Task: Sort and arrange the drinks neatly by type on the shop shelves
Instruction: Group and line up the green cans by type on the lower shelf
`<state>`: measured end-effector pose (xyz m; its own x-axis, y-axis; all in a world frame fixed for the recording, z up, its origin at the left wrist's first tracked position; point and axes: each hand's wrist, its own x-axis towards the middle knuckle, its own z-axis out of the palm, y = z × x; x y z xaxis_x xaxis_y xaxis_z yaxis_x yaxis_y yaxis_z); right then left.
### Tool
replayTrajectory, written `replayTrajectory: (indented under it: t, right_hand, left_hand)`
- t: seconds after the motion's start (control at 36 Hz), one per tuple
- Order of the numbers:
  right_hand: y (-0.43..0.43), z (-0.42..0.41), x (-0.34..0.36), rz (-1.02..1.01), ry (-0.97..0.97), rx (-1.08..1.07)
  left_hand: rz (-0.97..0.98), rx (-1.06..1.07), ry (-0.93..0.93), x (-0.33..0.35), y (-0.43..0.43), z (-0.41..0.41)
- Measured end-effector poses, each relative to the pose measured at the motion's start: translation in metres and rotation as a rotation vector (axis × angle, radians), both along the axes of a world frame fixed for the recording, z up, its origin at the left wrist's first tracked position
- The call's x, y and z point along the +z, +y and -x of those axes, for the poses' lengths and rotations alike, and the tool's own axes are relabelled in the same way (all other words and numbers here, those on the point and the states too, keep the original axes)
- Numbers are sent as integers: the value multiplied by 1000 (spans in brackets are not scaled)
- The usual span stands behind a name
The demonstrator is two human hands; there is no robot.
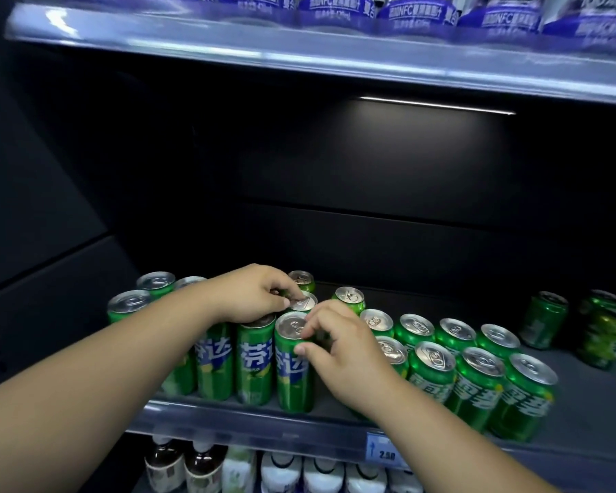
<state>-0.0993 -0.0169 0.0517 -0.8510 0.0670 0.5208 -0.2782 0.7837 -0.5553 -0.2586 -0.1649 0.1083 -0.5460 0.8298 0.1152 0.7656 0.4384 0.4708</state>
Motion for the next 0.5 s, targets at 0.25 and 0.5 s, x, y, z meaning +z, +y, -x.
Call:
replayTrajectory:
  t: [0.25, 0.5]
  right_hand:
    - [5, 2, -2, 32, 1, -8]
    - [25, 6, 15, -28, -66, 23]
  left_hand:
    - [-5, -44, 59, -1, -2, -11]
    - [43, -22, 143, 3, 2, -4]
